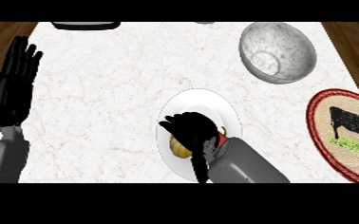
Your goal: Pick the squash from the plate and place it in the bowl
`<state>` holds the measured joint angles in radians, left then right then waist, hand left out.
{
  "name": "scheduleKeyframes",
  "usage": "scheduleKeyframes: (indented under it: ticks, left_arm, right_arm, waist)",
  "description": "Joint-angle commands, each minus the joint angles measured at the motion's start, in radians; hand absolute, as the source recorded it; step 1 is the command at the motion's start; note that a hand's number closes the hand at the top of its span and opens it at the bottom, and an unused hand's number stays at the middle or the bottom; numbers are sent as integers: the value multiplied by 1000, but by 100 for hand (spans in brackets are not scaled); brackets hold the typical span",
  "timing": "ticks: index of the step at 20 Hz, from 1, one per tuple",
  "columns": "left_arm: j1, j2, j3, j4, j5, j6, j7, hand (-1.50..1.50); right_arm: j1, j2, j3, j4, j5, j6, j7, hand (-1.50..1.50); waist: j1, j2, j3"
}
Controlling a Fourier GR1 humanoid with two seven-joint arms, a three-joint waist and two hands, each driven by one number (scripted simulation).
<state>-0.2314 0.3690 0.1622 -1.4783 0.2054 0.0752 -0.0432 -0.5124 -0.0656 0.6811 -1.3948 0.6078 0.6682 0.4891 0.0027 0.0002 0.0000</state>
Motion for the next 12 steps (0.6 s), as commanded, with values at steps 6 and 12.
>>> scheduleKeyframes:
  ticks: [6,12]
  left_arm:
    - [-77,-4,33,61,-14,-38,7,0]
    - [-28,-46,21,-5,-34,-23,16,0]
  right_arm:
    - [-37,64,-28,172,89,-50,-86,-150]
    - [7,65,-15,248,142,-93,-89,-150]
  waist:
    - [2,1,0]
    - [1,1,0]
